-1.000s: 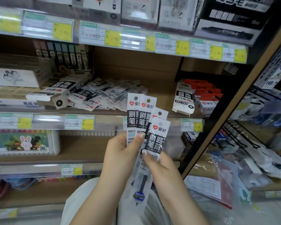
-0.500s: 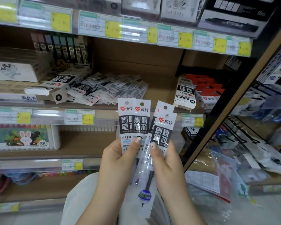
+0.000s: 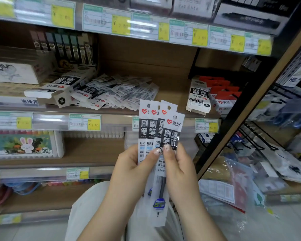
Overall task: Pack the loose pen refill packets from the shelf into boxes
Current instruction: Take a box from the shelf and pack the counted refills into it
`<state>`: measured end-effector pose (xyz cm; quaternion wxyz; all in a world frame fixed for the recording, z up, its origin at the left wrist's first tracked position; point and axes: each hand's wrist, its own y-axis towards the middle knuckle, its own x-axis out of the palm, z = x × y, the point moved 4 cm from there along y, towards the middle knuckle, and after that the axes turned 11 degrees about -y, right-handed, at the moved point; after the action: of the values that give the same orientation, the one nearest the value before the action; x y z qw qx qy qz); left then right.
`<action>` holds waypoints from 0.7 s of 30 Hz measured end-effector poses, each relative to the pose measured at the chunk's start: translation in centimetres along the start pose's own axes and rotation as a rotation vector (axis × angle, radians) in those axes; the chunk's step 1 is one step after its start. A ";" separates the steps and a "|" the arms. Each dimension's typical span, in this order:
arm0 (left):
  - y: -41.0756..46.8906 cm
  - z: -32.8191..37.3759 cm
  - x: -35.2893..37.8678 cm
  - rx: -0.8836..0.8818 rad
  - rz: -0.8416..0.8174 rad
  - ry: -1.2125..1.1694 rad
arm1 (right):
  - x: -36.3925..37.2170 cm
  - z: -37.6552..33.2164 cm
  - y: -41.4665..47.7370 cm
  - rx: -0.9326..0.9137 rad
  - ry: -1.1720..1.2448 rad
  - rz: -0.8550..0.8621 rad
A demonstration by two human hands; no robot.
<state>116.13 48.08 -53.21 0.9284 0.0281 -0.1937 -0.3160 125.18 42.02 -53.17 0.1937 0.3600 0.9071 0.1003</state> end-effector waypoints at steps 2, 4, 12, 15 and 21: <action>0.1 -0.3 -0.1 -0.039 0.018 -0.070 | 0.0 0.3 0.2 0.041 0.065 0.008; 0.2 -0.4 -0.2 -0.050 0.030 -0.086 | -0.1 0.6 0.4 0.077 0.094 0.037; -0.1 -0.6 0.6 -0.047 -0.032 -0.004 | -0.3 -0.1 1.0 0.118 0.120 0.078; -0.2 -0.5 0.7 -0.033 -0.042 0.008 | -0.5 -0.1 1.1 0.153 0.154 0.069; -0.3 -0.6 0.9 0.006 -0.041 0.006 | -0.5 0.4 0.9 0.236 0.261 0.140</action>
<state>116.80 47.22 -53.49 0.9222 0.0357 -0.1909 -0.3344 126.24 42.31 -53.06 0.0236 0.4266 0.9026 0.0524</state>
